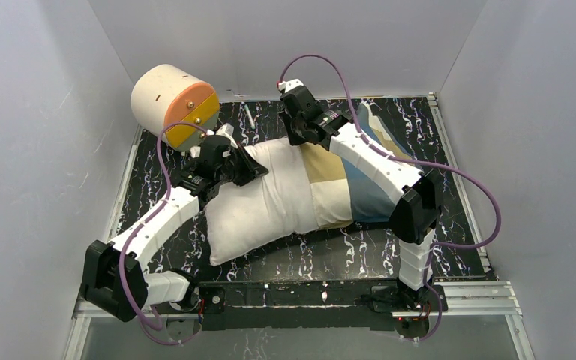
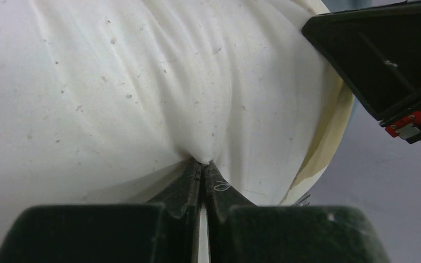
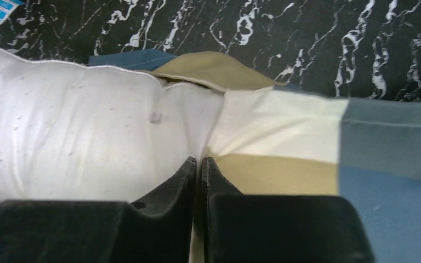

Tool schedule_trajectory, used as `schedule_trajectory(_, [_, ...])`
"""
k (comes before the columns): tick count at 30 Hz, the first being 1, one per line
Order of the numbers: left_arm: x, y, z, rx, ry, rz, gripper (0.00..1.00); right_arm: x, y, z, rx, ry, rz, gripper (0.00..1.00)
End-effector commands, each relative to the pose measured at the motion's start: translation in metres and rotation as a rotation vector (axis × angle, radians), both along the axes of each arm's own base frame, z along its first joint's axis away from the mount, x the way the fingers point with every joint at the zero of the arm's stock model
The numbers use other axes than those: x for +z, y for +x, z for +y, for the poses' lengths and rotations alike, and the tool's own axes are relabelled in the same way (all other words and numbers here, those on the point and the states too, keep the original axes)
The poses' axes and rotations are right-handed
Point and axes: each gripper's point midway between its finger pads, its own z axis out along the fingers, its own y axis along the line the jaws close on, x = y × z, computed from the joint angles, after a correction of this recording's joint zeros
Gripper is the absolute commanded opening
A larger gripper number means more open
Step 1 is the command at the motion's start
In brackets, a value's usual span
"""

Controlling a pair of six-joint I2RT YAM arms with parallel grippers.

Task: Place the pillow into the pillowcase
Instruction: Stuff the pillow into the pillowcase.

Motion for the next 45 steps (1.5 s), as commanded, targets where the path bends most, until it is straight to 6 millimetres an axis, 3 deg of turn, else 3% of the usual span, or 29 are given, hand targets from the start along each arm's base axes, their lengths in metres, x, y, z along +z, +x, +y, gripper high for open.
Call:
schedule_trajectory(1, [0.019, -0.005, -0.018, -0.056, -0.084, -0.033, 0.0, 0.043, -0.006, 0.033, 0.078, 0.194, -0.106, 0.19])
schedule_trajectory(2, [0.018, -0.008, -0.018, -0.057, -0.086, -0.03, 0.0, 0.043, -0.004, 0.03, 0.072, 0.194, -0.12, 0.13])
schedule_trajectory(3, [0.018, -0.01, -0.017, -0.055, -0.09, -0.031, 0.0, 0.041, -0.002, 0.027, 0.056, 0.184, -0.127, 0.01])
schedule_trajectory(9, [0.018, -0.023, -0.015, -0.06, -0.086, -0.05, 0.01, 0.042, 0.008, 0.015, 0.009, 0.134, -0.186, 0.01])
schedule_trajectory(11, [0.018, -0.023, -0.009, -0.054, -0.047, -0.05, 0.18, 0.044, 0.011, 0.01, 0.006, 0.103, -0.206, 0.01])
schedule_trajectory(12, [0.02, -0.02, -0.005, -0.042, -0.01, -0.058, 0.26, 0.045, 0.012, 0.008, 0.006, 0.088, -0.215, 0.03])
schedule_trajectory(15, [0.029, -0.008, 0.009, -0.007, 0.107, -0.091, 0.52, 0.051, 0.015, 0.001, 0.013, 0.044, -0.247, 0.27])
schedule_trajectory(19, [0.044, 0.014, 0.025, 0.067, 0.215, -0.147, 0.83, 0.045, 0.022, -0.015, -0.001, -0.083, -0.279, 0.39])
schedule_trajectory(22, [0.036, 0.026, 0.03, 0.093, 0.28, -0.14, 0.89, 0.037, 0.025, -0.02, -0.001, -0.147, -0.271, 0.49])
schedule_trajectory(27, [0.009, 0.035, 0.033, 0.11, 0.337, -0.097, 0.9, 0.016, 0.027, -0.016, 0.013, -0.177, -0.235, 0.51])
schedule_trajectory(32, [-0.028, 0.033, 0.024, 0.073, 0.317, -0.052, 0.86, -0.015, 0.035, -0.016, 0.043, -0.287, -0.206, 0.52])
schedule_trajectory(34, [-0.042, 0.027, 0.02, 0.05, 0.305, -0.024, 0.62, -0.023, 0.042, -0.02, 0.01, -0.34, -0.2, 0.42])
schedule_trajectory(36, [-0.039, 0.025, 0.017, 0.046, 0.269, -0.043, 0.27, -0.015, 0.048, -0.018, 0.001, -0.348, -0.216, 0.29])
schedule_trajectory(38, [-0.026, 0.024, 0.015, 0.05, 0.23, -0.082, 0.04, -0.004, 0.051, -0.01, 0.018, -0.326, -0.236, 0.23])
schedule_trajectory(39, [-0.019, 0.024, 0.014, 0.053, 0.213, -0.098, 0.0, 0.003, 0.052, -0.004, 0.034, -0.32, -0.255, 0.22])
schedule_trajectory(43, [-0.001, 0.02, 0.0, -0.001, 0.145, -0.103, 0.0, 0.028, 0.049, 0.021, 0.077, -0.302, -0.332, 0.2])
schedule_trajectory(45, [0.002, 0.019, -0.004, -0.012, 0.127, -0.095, 0.0, 0.035, 0.045, 0.032, 0.097, -0.271, -0.337, 0.1])
